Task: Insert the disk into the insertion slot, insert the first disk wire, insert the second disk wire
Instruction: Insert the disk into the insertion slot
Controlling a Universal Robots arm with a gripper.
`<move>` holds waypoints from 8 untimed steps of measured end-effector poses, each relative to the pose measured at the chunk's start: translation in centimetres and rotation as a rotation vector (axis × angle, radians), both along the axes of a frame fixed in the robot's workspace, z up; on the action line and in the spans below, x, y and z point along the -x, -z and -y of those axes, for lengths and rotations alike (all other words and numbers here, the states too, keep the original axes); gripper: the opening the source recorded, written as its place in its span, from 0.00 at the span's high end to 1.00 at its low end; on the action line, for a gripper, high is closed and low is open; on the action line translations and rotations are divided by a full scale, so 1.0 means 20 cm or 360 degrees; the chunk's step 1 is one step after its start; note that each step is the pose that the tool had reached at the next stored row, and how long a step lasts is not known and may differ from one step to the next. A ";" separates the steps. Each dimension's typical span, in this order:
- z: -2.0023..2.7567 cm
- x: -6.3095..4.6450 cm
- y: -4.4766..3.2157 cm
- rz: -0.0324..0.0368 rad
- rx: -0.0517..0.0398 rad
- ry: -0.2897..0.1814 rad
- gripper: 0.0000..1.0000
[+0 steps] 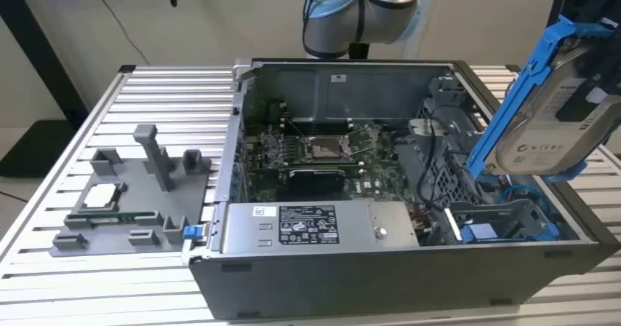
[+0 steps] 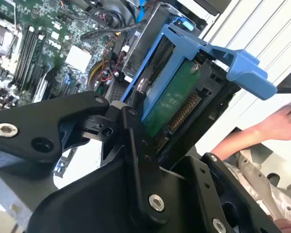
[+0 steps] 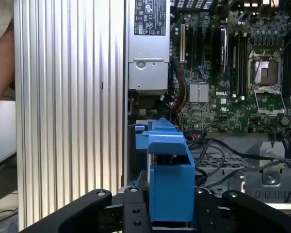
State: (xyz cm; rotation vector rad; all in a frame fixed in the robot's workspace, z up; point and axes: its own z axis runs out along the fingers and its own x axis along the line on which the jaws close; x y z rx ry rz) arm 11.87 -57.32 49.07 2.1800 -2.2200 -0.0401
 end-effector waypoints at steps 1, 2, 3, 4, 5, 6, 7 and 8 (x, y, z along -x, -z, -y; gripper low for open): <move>0.000 0.00 0.002 0.0000 0.0000 0.0000 1.00; 0.000 0.00 0.004 0.0000 0.0000 0.0000 1.00; 0.000 0.00 0.006 0.0000 0.0000 0.0000 1.00; 0.000 0.00 0.008 0.0000 0.0000 0.0000 1.00; 0.000 0.00 0.010 0.0000 0.0000 0.0000 1.00; 0.000 0.00 0.012 0.0000 0.0000 0.0000 1.00; 0.000 0.00 0.014 0.0000 0.0000 0.0000 1.00; 0.000 0.00 0.016 0.0000 0.0000 0.0000 1.00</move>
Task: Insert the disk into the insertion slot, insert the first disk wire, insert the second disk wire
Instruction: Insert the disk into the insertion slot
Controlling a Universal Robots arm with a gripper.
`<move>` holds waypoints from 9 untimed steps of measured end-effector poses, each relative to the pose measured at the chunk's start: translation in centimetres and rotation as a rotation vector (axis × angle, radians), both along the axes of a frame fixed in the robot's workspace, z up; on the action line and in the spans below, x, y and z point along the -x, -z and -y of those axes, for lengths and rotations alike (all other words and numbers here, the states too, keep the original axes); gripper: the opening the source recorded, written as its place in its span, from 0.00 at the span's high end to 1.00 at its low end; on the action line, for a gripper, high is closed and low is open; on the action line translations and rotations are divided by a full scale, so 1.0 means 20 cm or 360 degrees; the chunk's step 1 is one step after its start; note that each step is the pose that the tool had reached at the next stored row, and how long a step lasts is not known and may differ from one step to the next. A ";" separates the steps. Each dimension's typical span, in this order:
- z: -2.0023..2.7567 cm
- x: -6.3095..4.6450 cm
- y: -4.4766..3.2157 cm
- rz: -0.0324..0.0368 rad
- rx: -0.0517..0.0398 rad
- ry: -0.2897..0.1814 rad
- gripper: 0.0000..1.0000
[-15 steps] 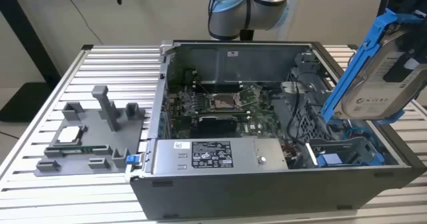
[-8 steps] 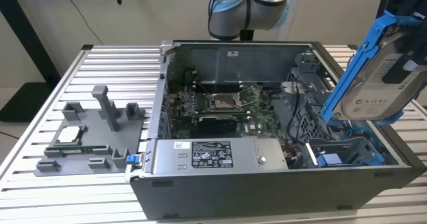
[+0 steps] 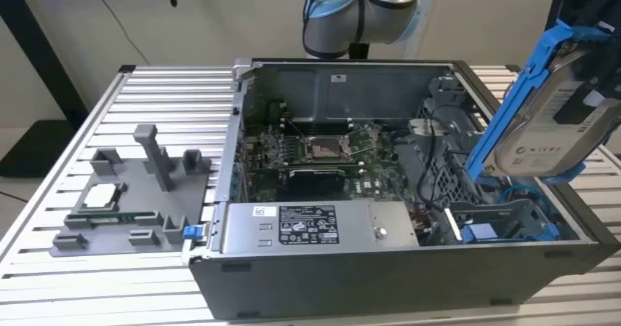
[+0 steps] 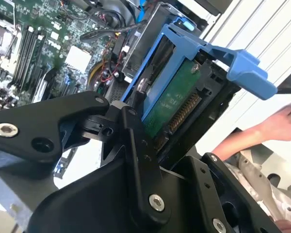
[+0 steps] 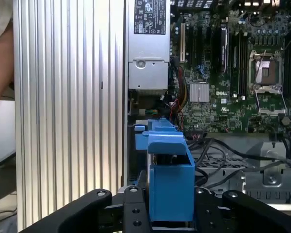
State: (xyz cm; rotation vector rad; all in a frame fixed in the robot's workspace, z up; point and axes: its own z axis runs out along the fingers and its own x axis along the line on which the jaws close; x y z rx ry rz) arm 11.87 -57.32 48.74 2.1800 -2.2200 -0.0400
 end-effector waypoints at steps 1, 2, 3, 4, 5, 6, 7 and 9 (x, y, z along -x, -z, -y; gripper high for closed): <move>0.000 0.00 0.002 0.0000 0.0000 0.0000 1.00; 0.000 0.00 0.005 0.0000 0.0000 0.0000 1.00; 0.000 0.00 0.009 0.0000 0.0000 0.0000 1.00; 0.000 0.00 0.013 0.0000 0.0000 0.0000 1.00; 0.000 0.00 0.017 0.0000 0.0000 0.0000 1.00; 0.000 0.00 0.023 0.0000 0.0000 0.0000 1.00; 0.000 0.00 0.029 0.0000 0.0000 0.0000 1.00; 0.000 0.00 0.046 0.0000 0.0000 0.0000 1.00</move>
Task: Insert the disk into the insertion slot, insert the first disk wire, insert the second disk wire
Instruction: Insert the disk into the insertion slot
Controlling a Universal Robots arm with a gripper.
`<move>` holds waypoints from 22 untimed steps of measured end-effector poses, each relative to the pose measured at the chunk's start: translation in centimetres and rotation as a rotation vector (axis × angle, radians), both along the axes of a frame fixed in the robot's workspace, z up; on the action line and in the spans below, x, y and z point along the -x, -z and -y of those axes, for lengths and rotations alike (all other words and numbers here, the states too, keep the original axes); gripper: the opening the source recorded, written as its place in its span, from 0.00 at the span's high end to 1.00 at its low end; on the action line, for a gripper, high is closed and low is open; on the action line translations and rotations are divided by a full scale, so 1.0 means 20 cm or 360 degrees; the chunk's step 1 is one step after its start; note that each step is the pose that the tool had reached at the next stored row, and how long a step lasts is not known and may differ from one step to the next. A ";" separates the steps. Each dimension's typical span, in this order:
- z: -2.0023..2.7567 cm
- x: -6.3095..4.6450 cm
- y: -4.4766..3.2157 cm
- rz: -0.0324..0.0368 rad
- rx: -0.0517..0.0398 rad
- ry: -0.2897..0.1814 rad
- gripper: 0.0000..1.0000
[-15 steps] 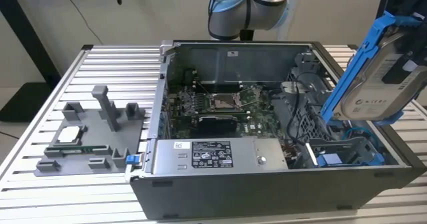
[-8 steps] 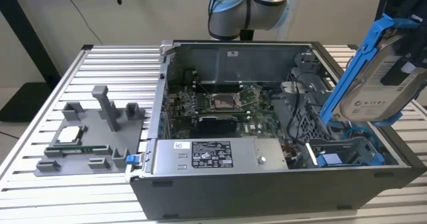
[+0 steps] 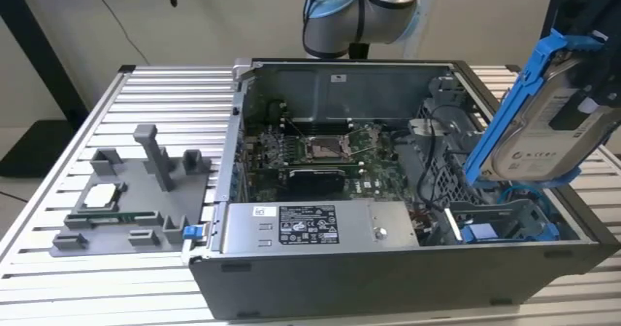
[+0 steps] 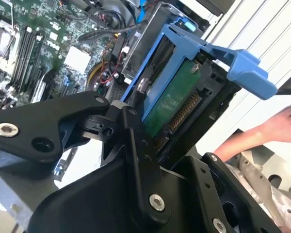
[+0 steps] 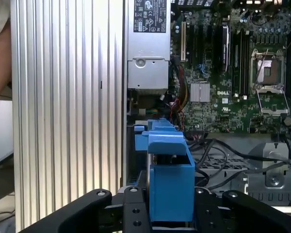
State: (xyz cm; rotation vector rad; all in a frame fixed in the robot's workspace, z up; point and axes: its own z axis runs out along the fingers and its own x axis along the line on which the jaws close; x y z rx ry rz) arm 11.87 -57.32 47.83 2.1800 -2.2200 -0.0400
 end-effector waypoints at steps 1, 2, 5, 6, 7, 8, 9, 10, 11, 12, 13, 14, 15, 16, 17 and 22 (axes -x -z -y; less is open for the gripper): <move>0.000 0.00 0.009 0.0000 0.0000 0.0000 1.00; 0.000 0.00 0.017 0.0000 0.0000 0.0000 1.00; 0.001 0.00 0.046 0.0000 0.0000 0.0000 1.00; 0.001 0.00 0.055 0.0000 0.0000 0.0000 1.00; 0.001 0.00 0.064 0.0000 0.0000 0.0001 1.00; 0.001 0.00 0.073 0.0000 0.0000 0.0001 1.00; 0.002 0.00 0.082 0.0000 0.0000 0.0002 1.00; 0.002 0.00 0.091 0.0000 0.0000 0.0005 1.00; 0.002 0.00 0.100 0.0000 0.0000 0.0007 1.00; 0.002 0.00 0.108 0.0000 0.0000 0.0011 1.00; 0.002 0.00 0.116 0.0000 0.0000 0.0012 1.00; 0.002 0.00 0.123 0.0000 0.0000 0.0013 1.00; 0.002 0.00 0.130 0.0000 0.0000 0.0013 1.00; 0.002 0.00 0.137 0.0000 -0.0001 0.0013 1.00; 0.002 0.00 0.144 0.0000 -0.0001 0.0014 1.00; 0.002 0.00 0.177 0.0000 -0.0001 0.0016 1.00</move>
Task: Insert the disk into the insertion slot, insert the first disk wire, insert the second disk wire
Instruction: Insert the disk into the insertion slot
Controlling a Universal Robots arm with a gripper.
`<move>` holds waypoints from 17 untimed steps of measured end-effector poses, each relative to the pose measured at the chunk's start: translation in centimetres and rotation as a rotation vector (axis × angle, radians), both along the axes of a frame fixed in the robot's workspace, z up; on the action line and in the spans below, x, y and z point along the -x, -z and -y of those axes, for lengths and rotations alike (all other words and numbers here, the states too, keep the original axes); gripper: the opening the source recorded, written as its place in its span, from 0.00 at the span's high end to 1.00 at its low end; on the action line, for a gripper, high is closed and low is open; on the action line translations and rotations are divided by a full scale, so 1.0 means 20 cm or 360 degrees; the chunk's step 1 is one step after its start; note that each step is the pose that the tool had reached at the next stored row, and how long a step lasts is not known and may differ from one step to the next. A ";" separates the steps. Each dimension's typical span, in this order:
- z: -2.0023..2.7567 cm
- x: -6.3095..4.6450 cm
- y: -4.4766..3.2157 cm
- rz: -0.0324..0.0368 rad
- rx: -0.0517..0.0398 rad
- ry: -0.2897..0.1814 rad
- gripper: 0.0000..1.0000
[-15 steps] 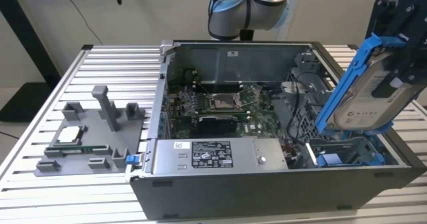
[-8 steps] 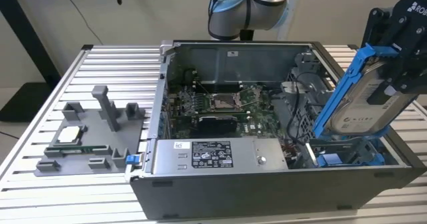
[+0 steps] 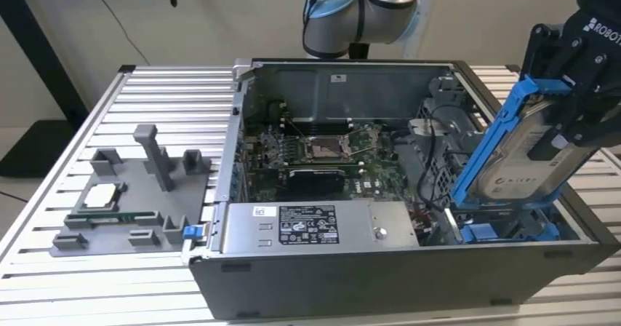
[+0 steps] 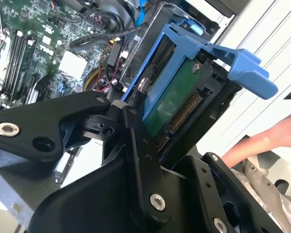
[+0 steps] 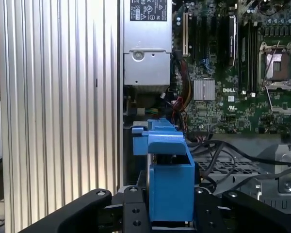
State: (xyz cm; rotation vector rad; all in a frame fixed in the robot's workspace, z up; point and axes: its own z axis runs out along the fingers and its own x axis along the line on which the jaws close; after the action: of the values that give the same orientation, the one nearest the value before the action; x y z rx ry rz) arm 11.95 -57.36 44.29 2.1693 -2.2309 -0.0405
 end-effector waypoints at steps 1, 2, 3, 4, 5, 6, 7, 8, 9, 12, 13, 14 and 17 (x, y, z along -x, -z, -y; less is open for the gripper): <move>0.000 0.00 0.006 0.0000 0.0000 0.0001 1.00; 0.000 0.00 0.011 0.0000 0.0000 0.0001 1.00; 0.000 0.00 0.017 0.0000 0.0000 0.0002 1.00; 0.000 0.00 0.023 0.0000 -0.0001 0.0002 1.00; 0.000 0.00 0.029 0.0000 -0.0001 0.0002 1.00; 0.000 -0.01 0.036 0.0000 -0.0001 0.0002 1.00; 0.000 -0.01 0.042 0.0000 -0.0001 0.0003 1.00; 0.000 -0.01 0.049 0.0000 -0.0001 0.0003 1.00; 0.000 -0.02 0.056 0.0000 -0.0001 0.0003 1.00; 0.000 -0.03 0.080 0.0000 -0.0002 0.0003 1.00; 0.000 -0.03 0.087 0.0000 -0.0002 0.0003 1.00; 0.000 -0.03 0.094 0.0000 -0.0003 0.0003 1.00; 0.000 -0.04 0.115 0.0000 -0.0003 0.0003 1.00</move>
State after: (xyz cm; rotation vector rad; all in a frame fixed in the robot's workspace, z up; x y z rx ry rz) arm 12.75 -57.36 41.99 2.1681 -2.2340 -0.0428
